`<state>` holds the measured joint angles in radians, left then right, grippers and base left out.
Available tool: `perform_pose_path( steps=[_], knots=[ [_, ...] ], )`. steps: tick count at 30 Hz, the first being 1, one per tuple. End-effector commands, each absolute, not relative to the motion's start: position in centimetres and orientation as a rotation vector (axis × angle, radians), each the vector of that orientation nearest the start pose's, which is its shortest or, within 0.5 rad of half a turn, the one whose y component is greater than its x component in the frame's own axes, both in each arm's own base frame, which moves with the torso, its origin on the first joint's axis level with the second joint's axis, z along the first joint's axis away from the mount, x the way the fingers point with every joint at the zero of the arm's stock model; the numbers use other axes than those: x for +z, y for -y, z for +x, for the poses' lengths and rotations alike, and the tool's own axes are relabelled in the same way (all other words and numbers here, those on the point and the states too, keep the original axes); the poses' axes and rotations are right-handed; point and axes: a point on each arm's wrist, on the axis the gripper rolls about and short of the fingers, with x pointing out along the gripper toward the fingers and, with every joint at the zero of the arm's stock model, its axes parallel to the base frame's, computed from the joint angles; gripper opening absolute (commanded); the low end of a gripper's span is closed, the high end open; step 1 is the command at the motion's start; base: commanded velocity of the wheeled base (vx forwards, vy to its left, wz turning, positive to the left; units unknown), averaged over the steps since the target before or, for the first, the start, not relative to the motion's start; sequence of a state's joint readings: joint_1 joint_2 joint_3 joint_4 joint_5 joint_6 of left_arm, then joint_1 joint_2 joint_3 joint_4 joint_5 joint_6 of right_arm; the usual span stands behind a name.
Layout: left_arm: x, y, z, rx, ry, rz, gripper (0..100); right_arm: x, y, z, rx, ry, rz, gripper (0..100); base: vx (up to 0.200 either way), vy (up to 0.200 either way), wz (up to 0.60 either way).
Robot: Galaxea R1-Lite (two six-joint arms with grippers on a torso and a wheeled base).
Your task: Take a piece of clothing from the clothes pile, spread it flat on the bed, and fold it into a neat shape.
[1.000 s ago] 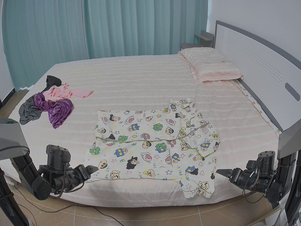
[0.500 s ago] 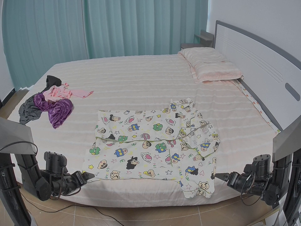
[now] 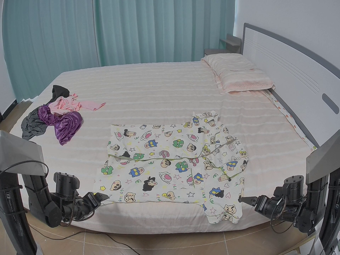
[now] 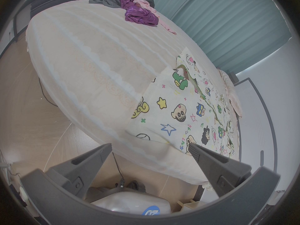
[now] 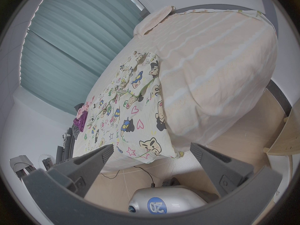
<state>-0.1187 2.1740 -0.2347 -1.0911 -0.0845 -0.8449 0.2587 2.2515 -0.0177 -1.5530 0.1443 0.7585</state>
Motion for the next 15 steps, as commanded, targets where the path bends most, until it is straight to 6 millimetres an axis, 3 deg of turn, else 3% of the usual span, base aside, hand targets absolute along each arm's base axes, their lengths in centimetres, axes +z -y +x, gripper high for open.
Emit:
perform_pose_path(
  steps=[1, 11, 15],
  knots=[
    [-2.2, 3.5, 24.7, 0.193, -0.867, -0.769, 100, -1.3, -5.9, 20.8, 0.11, -0.796, 0.679, 100, 0.0, 0.0, 0.0],
    [-3.3, 6.3, 26.7, 0.218, -0.776, -0.749, 100, -1.3, -5.9, 20.8, 0.11, -0.793, 0.679, 100, 0.0, 0.0, 0.0],
    [-4.1, 6.5, 27.3, 0.245, -0.741, -0.733, 100, -1.1, -5.9, 20.9, 0.116, -0.783, 0.681, 100, 0.0, 0.0, 0.0]
  ],
)
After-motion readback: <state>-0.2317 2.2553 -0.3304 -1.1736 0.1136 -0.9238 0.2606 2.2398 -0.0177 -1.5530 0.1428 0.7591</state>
